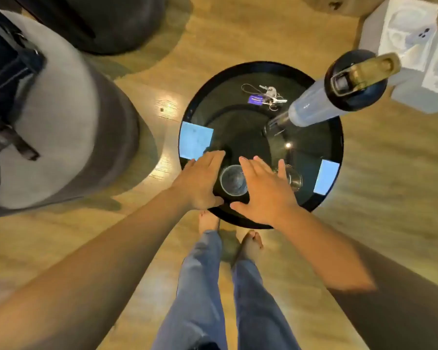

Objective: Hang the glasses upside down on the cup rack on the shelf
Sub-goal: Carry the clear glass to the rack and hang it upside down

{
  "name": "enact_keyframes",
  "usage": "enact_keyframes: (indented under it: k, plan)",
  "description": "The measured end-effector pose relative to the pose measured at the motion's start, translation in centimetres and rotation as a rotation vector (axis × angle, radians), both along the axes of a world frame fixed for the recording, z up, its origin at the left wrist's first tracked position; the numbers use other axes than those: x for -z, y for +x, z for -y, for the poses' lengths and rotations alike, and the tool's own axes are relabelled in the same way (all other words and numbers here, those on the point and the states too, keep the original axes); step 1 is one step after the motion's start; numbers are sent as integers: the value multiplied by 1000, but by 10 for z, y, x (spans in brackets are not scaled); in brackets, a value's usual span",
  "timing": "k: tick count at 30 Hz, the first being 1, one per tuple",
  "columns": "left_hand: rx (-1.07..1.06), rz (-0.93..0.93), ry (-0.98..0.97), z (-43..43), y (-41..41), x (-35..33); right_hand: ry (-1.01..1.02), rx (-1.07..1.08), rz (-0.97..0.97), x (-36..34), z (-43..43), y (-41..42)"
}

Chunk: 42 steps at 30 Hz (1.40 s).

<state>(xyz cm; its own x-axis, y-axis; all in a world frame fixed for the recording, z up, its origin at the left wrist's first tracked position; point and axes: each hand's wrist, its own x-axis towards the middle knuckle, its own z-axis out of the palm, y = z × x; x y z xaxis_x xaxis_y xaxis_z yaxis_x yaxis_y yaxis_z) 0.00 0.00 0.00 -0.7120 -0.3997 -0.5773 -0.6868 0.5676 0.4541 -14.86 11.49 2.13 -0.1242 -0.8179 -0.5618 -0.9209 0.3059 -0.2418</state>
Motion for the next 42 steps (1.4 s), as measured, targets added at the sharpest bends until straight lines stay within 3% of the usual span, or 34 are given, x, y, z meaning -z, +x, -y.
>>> enact_keyframes:
  k: [7, 16, 20, 25, 33, 42]
  plan:
    - [94, 32, 102, -9, -9, 59, 72, -185, -195, 53, 9, 4]
    - [-63, -205, 199, -4, -16, 44, -88, -44, -63, 43, 12, -1]
    - [-68, -369, 204, 8, -21, -27, -236, 143, 113, -11, 7, -13]
    - [-62, -478, 144, 14, -39, -140, -434, 547, 430, -116, -13, -29]
    - [18, -714, 298, -58, -111, -326, -810, 794, 493, -302, -115, -76]
    - [240, -899, 392, -249, -210, -469, -1193, 919, 470, -442, -330, -131]
